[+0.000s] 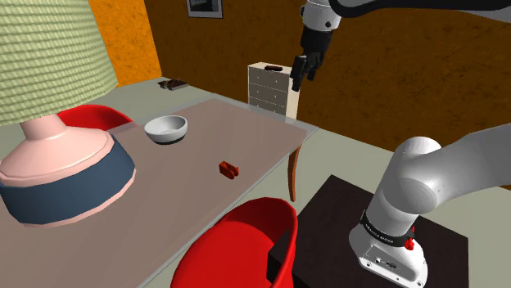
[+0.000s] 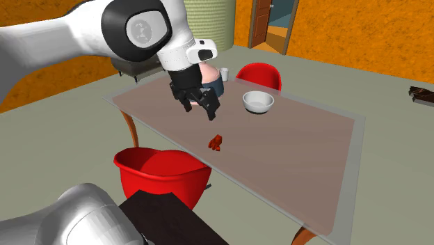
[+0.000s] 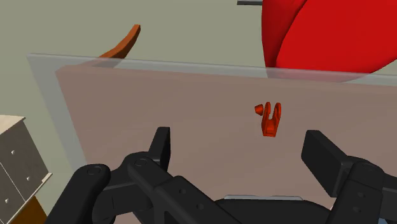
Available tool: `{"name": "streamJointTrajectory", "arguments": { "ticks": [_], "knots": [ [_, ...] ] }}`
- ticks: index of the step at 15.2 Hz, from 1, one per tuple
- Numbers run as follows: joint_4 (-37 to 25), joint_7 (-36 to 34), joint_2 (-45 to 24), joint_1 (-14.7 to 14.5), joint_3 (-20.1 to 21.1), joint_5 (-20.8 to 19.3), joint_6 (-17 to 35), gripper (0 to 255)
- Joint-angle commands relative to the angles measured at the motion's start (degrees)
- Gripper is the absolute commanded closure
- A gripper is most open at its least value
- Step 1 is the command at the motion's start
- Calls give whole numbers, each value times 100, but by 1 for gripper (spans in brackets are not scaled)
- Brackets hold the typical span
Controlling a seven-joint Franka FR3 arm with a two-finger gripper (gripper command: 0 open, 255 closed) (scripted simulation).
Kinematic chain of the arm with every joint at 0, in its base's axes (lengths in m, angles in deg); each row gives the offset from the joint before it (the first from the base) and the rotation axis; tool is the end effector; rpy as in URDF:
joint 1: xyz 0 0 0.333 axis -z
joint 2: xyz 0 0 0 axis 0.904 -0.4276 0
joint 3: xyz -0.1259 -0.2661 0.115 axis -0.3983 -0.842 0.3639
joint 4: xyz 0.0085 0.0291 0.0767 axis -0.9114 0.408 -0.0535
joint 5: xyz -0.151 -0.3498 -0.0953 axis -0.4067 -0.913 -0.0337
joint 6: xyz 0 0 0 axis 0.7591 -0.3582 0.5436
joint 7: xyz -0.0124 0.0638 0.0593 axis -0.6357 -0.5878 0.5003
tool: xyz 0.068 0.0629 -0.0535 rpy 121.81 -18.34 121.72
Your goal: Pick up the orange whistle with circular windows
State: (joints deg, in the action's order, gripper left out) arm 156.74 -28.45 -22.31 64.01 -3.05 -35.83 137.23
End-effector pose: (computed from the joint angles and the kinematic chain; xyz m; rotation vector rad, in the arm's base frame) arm 0.3147 -0.0041 0.6256 3.0187 0.0657 0.2969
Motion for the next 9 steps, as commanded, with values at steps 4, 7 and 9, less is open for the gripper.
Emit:
{"name": "streamJointTrajectory", "arguments": {
  "ticks": [4, 7, 9],
  "knots": [
    [202, -261, -373, -1, 105, 89, 455, 0],
    [342, -516, -806, -2, 211, 170, 912, 0],
    [399, -682, -1127, -3, 280, 218, 1215, 0]
  ]
}}
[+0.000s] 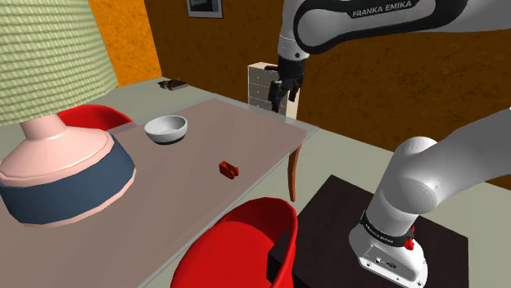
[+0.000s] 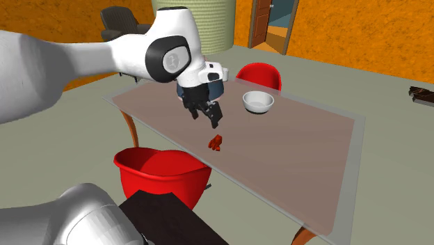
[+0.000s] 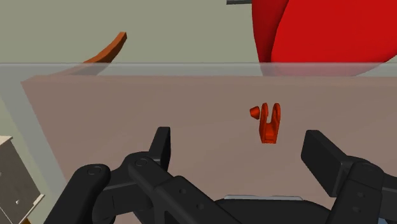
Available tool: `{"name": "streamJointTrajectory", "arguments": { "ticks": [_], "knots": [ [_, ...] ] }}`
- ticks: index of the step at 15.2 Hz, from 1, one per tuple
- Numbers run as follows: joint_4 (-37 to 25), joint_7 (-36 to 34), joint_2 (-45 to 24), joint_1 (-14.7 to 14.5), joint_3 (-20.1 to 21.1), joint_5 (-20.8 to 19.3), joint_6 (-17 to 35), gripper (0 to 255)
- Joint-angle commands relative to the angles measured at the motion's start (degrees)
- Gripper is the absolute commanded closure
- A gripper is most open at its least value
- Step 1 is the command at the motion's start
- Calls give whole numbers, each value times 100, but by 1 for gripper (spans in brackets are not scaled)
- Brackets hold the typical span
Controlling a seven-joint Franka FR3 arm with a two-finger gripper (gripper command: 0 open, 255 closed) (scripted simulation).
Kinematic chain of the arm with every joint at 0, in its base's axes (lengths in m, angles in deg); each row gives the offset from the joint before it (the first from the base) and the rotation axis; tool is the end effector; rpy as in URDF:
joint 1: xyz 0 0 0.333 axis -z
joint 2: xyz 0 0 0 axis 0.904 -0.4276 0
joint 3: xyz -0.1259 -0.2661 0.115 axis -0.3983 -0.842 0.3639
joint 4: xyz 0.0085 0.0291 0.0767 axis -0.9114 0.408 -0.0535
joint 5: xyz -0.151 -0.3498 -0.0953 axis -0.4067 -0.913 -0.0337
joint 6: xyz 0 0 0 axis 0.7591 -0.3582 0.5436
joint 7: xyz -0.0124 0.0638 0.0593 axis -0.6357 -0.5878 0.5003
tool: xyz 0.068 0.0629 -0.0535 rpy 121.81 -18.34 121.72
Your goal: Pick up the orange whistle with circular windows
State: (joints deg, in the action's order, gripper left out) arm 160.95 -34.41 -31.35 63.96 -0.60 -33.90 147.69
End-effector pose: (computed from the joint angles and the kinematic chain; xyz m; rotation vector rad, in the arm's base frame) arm 0.3690 0.0197 0.5539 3.0461 -0.0162 0.2335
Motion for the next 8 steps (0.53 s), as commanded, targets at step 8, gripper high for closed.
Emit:
{"name": "streamJointTrajectory", "arguments": {
  "ticks": [8],
  "knots": [
    [-86, -733, -1716, 10, 298, 149, 1309, 0]
  ]
}}
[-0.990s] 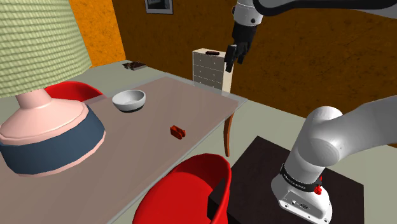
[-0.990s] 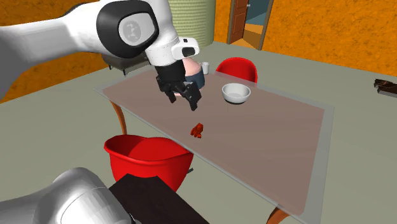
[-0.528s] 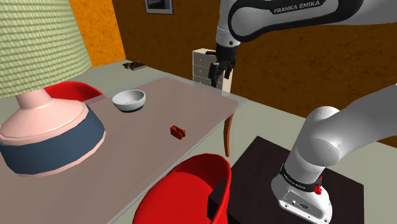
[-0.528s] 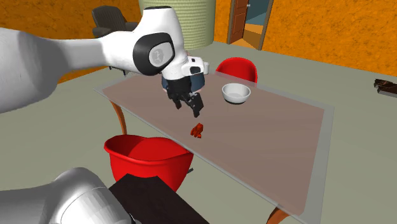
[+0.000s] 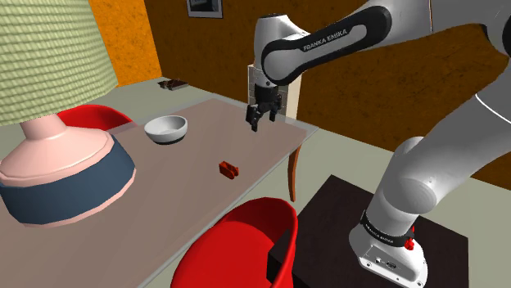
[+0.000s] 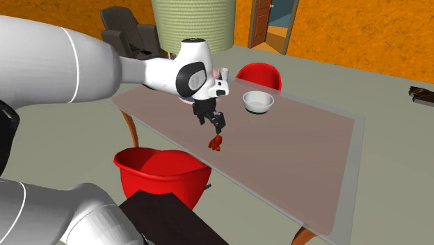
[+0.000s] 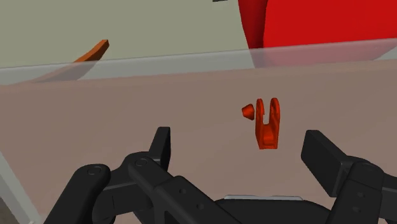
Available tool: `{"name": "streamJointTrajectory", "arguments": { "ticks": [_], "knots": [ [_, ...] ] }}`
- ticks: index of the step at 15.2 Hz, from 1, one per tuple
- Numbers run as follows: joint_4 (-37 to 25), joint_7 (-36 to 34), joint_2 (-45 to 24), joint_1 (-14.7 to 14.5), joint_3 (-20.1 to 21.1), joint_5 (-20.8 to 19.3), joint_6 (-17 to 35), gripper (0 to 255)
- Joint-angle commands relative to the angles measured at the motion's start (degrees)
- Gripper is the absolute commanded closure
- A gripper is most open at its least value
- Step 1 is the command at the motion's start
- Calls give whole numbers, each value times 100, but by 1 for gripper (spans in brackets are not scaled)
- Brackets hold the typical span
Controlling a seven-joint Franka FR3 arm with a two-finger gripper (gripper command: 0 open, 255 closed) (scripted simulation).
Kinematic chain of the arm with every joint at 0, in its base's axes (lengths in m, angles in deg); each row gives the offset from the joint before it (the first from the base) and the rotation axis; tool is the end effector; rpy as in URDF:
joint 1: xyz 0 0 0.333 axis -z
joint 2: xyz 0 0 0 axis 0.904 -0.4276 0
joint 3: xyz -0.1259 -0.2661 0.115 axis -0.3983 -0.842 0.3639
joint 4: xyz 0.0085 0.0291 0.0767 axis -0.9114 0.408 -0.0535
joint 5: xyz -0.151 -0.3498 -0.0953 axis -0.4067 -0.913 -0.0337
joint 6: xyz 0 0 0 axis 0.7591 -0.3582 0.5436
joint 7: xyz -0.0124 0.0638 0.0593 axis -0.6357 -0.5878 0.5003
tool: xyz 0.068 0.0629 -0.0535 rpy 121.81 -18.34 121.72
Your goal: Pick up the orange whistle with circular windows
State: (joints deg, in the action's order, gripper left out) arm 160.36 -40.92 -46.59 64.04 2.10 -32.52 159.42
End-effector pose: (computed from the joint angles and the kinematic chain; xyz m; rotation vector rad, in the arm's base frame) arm 0.4363 0.0459 0.4710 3.0739 -0.1113 0.1617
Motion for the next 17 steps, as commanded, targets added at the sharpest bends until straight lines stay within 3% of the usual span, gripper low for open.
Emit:
{"name": "streamJointTrajectory", "arguments": {
  "ticks": [1, 9, 17],
  "knots": [
    [-68, -162, -398, 3, 59, 18, 266, 0],
    [-649, -795, -2131, -19, 233, -21, 1142, 0],
    [-1664, -1349, -3930, -151, 249, -107, 1670, 0]
  ]
}}
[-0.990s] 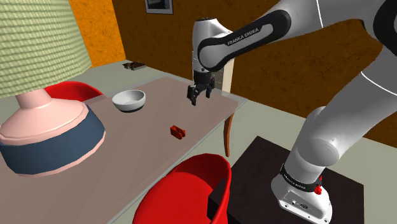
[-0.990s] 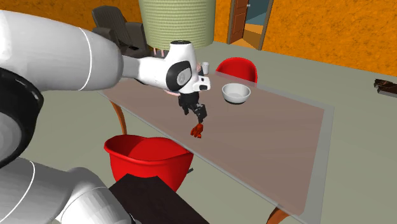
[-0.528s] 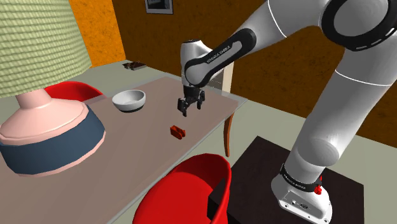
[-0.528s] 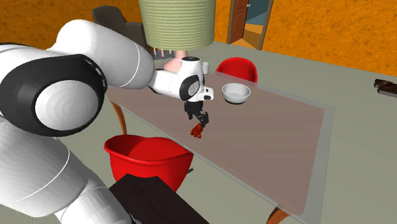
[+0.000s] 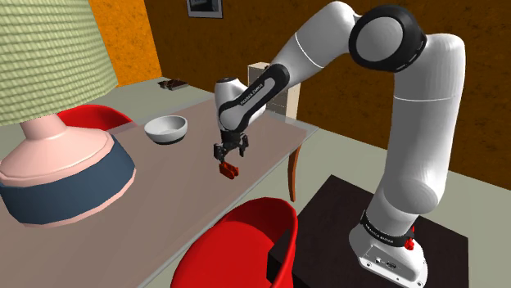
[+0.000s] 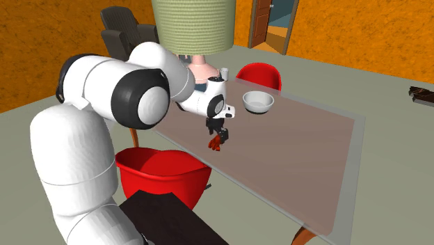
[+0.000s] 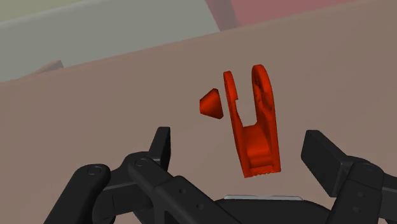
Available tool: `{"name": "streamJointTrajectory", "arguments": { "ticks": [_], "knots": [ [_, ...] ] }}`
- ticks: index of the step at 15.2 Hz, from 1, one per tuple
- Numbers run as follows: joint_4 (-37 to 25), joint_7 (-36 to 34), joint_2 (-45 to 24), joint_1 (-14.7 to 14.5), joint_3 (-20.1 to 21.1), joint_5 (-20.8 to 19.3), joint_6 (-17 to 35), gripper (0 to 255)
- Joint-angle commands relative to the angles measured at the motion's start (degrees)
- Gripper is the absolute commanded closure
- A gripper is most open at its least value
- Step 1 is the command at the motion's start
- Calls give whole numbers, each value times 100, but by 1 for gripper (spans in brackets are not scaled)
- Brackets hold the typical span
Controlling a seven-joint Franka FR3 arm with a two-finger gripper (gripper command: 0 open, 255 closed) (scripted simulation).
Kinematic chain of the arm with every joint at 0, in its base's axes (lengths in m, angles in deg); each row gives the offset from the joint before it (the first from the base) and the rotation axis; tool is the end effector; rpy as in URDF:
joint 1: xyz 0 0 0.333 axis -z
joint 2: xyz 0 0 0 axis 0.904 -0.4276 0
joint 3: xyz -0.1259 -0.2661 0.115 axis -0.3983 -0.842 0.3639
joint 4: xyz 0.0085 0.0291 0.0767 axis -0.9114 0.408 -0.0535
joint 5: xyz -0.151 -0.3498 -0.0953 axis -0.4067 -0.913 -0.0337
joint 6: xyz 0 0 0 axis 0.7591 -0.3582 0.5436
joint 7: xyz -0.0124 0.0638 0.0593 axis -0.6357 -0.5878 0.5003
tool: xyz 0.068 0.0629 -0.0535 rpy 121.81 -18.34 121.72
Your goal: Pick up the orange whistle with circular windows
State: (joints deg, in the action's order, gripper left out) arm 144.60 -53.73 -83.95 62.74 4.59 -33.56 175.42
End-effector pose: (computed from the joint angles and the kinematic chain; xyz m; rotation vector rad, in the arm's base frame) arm 0.5666 0.0964 0.2883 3.1181 -0.3198 0.0072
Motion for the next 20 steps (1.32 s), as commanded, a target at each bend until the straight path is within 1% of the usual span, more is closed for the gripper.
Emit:
{"name": "streamJointTrajectory", "arguments": {
  "ticks": [1, 8, 10, 11, 20],
  "knots": [
    [-207, -111, -364, -39, -5, -5, 101, 0],
    [-168, -171, -766, -74, -53, -93, 538, 0],
    [-168, -175, -801, -78, -58, -100, 573, 0],
    [-153, -171, -793, -74, -58, -99, 579, 255],
    [-168, -176, -801, -78, -58, -100, 573, 255]
  ]
}}
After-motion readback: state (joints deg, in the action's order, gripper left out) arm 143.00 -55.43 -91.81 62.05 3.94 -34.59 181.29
